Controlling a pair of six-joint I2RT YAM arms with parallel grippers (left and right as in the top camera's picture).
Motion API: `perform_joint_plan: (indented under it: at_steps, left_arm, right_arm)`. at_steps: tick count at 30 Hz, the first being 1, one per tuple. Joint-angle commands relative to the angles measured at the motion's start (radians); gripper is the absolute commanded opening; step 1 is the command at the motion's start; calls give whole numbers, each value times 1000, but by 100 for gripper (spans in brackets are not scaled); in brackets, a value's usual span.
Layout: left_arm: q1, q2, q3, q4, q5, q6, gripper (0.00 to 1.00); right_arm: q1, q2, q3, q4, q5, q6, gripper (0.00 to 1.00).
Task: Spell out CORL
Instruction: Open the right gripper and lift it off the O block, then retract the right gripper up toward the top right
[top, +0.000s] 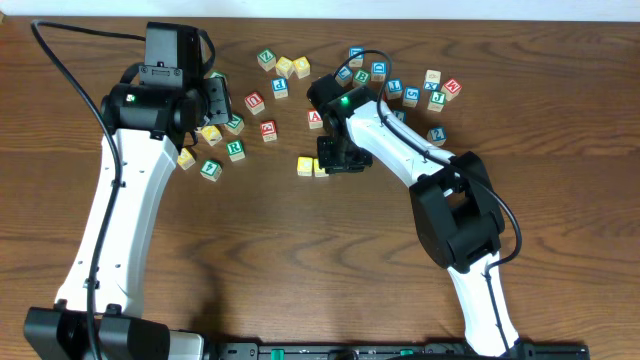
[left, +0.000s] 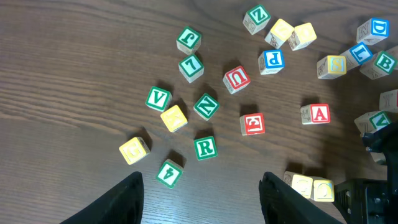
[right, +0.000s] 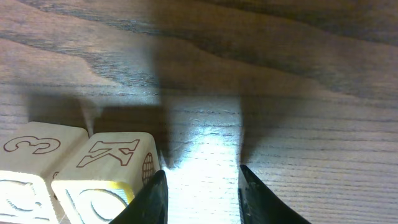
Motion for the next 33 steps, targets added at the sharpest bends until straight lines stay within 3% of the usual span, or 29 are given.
perform_joint_plan:
  at_steps: [1, 15, 33]
  left_arm:
    - [3, 10, 5, -3, -2, -2, 59]
    - [3, 10, 5, -3, -2, -2, 59]
    - [3, 13, 6, 43, -14, -52, 59]
  right_arm:
    - [-1, -29, 8, -13, -9, 11, 33]
    - [-9, -74, 112, -112, 19, -62, 33]
    - [-108, -87, 368, -266, 40, -117, 42]
